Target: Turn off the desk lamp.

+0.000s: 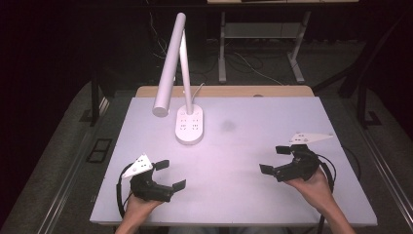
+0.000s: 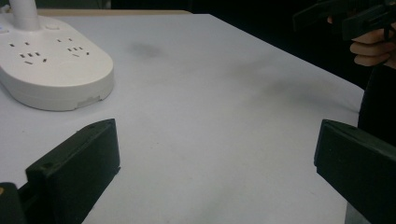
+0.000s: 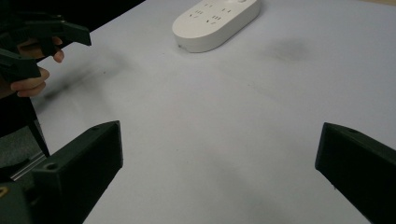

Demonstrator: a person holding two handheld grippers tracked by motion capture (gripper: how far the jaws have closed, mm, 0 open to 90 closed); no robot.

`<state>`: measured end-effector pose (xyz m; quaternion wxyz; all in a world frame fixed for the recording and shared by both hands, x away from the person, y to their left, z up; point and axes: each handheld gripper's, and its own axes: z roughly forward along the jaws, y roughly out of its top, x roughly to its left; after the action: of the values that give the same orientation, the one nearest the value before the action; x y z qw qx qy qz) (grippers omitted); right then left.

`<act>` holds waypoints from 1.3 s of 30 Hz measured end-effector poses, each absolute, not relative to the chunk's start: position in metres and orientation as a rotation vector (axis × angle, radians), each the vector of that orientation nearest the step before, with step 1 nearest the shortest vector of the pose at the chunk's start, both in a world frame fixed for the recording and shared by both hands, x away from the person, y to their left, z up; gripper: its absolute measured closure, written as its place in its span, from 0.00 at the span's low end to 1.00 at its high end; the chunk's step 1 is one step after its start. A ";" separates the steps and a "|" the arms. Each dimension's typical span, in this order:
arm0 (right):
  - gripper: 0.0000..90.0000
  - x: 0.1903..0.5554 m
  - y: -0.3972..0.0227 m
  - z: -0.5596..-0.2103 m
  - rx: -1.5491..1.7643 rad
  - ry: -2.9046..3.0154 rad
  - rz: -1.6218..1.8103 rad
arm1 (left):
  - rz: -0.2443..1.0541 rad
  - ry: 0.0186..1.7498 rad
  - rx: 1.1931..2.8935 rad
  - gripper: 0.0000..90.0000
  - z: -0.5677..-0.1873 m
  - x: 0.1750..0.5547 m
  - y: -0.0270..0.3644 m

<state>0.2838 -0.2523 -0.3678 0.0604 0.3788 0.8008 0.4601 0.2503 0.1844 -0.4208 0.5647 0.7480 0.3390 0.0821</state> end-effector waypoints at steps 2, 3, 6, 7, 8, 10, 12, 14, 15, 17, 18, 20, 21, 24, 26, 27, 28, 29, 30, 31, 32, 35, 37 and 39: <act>0.01 0.286 -0.250 -0.365 1.146 2.432 1.392 | 0.192 0.799 1.757 0.00 -0.421 0.250 0.184; 0.01 0.288 -0.249 -0.364 1.135 2.432 1.390 | 0.192 0.799 1.756 0.00 -0.421 0.250 0.184; 0.01 0.292 -0.246 -0.362 1.135 2.440 1.389 | 0.192 0.801 1.751 0.00 -0.421 0.250 0.185; 0.01 0.294 -0.244 -0.360 1.132 2.447 1.387 | 0.195 0.802 1.748 0.00 -0.420 0.250 0.185; 0.01 0.295 -0.243 -0.359 1.132 2.454 1.388 | 0.196 0.803 1.743 0.00 -0.420 0.250 0.185; 0.01 0.301 -0.239 -0.356 1.120 2.459 1.388 | 0.198 0.804 1.743 0.00 -0.420 0.249 0.185; 0.01 0.302 -0.238 -0.355 1.121 2.463 1.389 | 0.200 0.804 1.741 0.00 -0.420 0.249 0.186; 0.01 0.305 -0.235 -0.354 1.116 2.466 1.384 | 0.200 0.806 1.740 0.00 -0.420 0.249 0.186; 0.01 0.307 -0.234 -0.353 1.105 2.471 1.381 | 0.199 0.805 1.743 0.00 -0.420 0.249 0.186; 0.01 0.310 -0.232 -0.352 1.104 2.469 1.387 | 0.199 0.800 1.743 0.00 -0.420 0.249 0.185; 0.01 0.311 -0.231 -0.351 1.094 2.475 1.386 | 0.199 0.797 1.745 0.00 -0.420 0.249 0.185; 0.01 0.314 -0.229 -0.350 1.096 2.477 1.388 | 0.198 0.796 1.747 0.00 -0.420 0.250 0.185; 0.01 0.315 -0.228 -0.349 1.095 2.478 1.392 | 0.198 0.796 1.749 0.00 -0.420 0.250 0.185; 0.01 0.320 -0.223 -0.347 1.083 2.479 1.403 | 0.195 0.799 1.746 0.00 -0.420 0.249 0.185; 0.01 0.324 -0.217 -0.344 1.068 2.489 1.397 | 0.195 0.801 1.744 0.00 -0.420 0.249 0.185; 0.01 0.324 -0.217 -0.344 1.068 2.489 1.397 | 0.196 0.801 1.745 0.00 -0.420 0.249 0.185; 0.01 0.326 -0.216 -0.343 1.069 2.491 1.393 | 0.196 0.802 1.743 0.00 -0.420 0.249 0.186; 0.01 0.327 -0.214 -0.343 1.066 2.492 1.395 | 0.196 0.804 1.743 0.00 -0.420 0.249 0.186; 0.01 0.329 -0.212 -0.342 1.065 2.497 1.395 | 0.197 0.805 1.743 0.00 -0.420 0.250 0.186; 0.01 0.330 -0.211 -0.341 1.059 2.496 1.400 | 0.196 0.805 1.743 0.00 -0.420 0.249 0.185; 0.01 0.333 -0.207 -0.339 1.058 2.507 1.407 | 0.195 0.801 1.746 0.00 -0.420 0.249 0.185; 0.01 0.336 -0.202 -0.337 1.048 2.511 1.411 | 0.197 0.796 1.749 0.00 -0.420 0.250 0.184; 0.01 0.339 -0.197 -0.335 1.035 2.519 1.405 | 0.197 0.794 1.750 0.00 -0.420 0.250 0.184; 0.01 0.341 -0.193 -0.334 1.027 2.527 1.396 | 0.197 0.794 1.751 0.00 -0.420 0.250 0.184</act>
<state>0.3415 -0.1927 -0.3338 0.0388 0.3348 0.8240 0.4554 0.2498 0.1843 -0.4204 0.5683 0.7454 0.3381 0.0837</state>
